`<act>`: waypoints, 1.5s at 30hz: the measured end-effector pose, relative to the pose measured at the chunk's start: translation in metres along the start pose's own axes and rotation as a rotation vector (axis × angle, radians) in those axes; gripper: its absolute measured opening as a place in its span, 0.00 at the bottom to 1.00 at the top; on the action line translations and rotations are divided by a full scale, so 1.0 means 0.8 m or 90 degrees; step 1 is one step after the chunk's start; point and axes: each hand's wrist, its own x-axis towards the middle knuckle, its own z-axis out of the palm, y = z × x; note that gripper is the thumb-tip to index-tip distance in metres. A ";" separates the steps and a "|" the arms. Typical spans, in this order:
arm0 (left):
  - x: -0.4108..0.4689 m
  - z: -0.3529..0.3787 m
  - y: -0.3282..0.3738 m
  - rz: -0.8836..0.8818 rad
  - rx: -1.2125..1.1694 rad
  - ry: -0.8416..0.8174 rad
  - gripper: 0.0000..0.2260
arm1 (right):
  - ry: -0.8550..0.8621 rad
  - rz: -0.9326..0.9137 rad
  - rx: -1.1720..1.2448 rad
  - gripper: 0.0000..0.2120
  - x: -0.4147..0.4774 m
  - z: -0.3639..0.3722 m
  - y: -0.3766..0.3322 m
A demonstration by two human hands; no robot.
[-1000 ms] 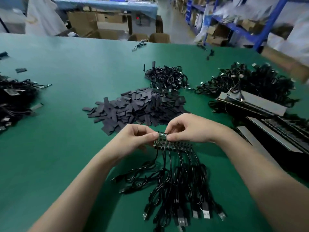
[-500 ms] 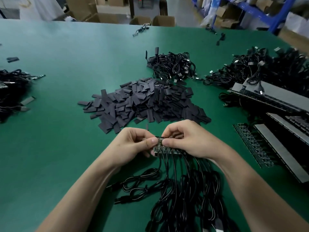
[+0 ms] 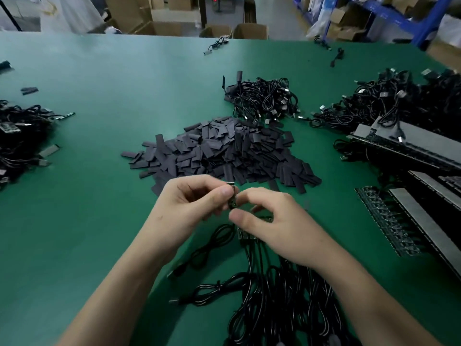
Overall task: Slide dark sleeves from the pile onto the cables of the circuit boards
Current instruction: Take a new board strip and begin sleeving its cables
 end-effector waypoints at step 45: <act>0.030 0.033 -0.018 -0.047 0.163 -0.149 0.05 | 0.119 0.047 0.285 0.09 -0.022 -0.026 0.043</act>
